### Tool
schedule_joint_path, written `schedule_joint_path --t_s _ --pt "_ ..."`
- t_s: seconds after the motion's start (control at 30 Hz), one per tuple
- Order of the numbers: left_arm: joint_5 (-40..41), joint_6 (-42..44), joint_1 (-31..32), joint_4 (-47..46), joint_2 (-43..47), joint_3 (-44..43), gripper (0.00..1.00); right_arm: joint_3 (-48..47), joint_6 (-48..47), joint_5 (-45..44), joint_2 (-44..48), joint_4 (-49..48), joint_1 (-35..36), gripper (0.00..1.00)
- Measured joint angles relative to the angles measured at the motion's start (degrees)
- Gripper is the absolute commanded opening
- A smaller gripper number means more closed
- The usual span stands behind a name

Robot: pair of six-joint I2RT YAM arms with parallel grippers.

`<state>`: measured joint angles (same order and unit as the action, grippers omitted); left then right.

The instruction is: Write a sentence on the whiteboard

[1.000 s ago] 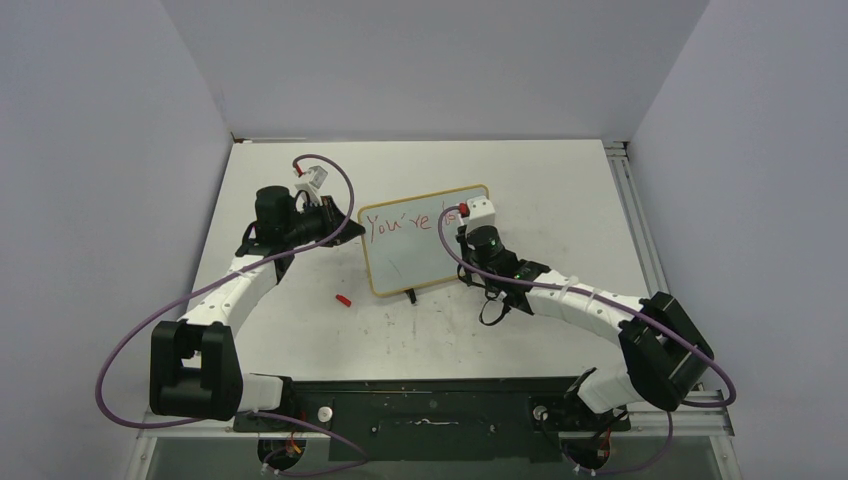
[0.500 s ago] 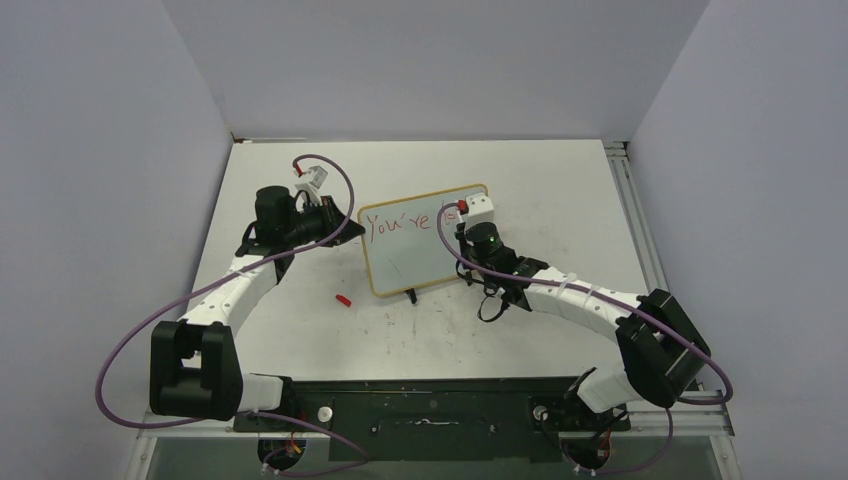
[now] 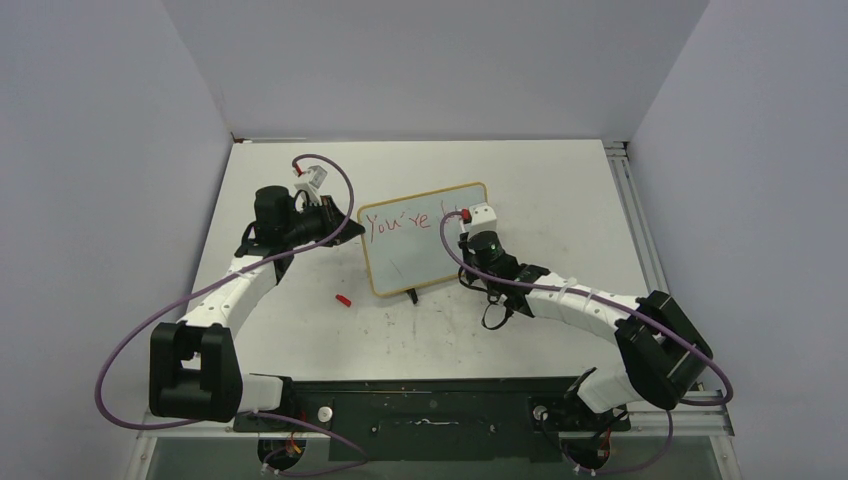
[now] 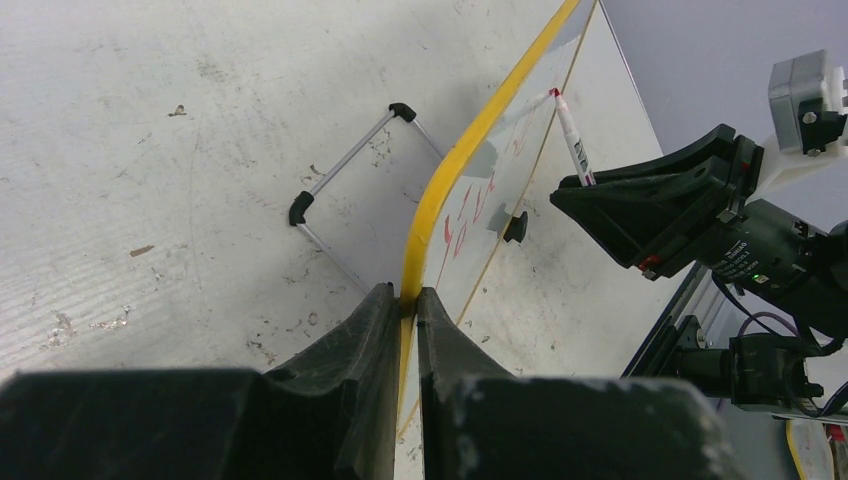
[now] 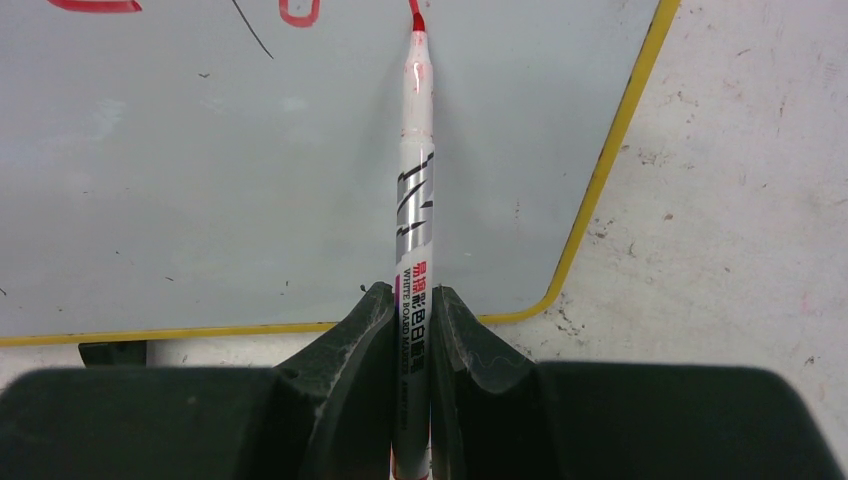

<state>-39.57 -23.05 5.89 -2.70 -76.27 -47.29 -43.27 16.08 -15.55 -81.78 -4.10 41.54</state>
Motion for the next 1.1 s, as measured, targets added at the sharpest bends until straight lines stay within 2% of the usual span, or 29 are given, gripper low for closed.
schedule_joint_path --t_s 1.1 --pt "-0.07 0.22 0.0 0.02 0.31 0.0 0.0 -3.67 -1.99 -0.02 -0.42 1.33 -1.81 0.05"
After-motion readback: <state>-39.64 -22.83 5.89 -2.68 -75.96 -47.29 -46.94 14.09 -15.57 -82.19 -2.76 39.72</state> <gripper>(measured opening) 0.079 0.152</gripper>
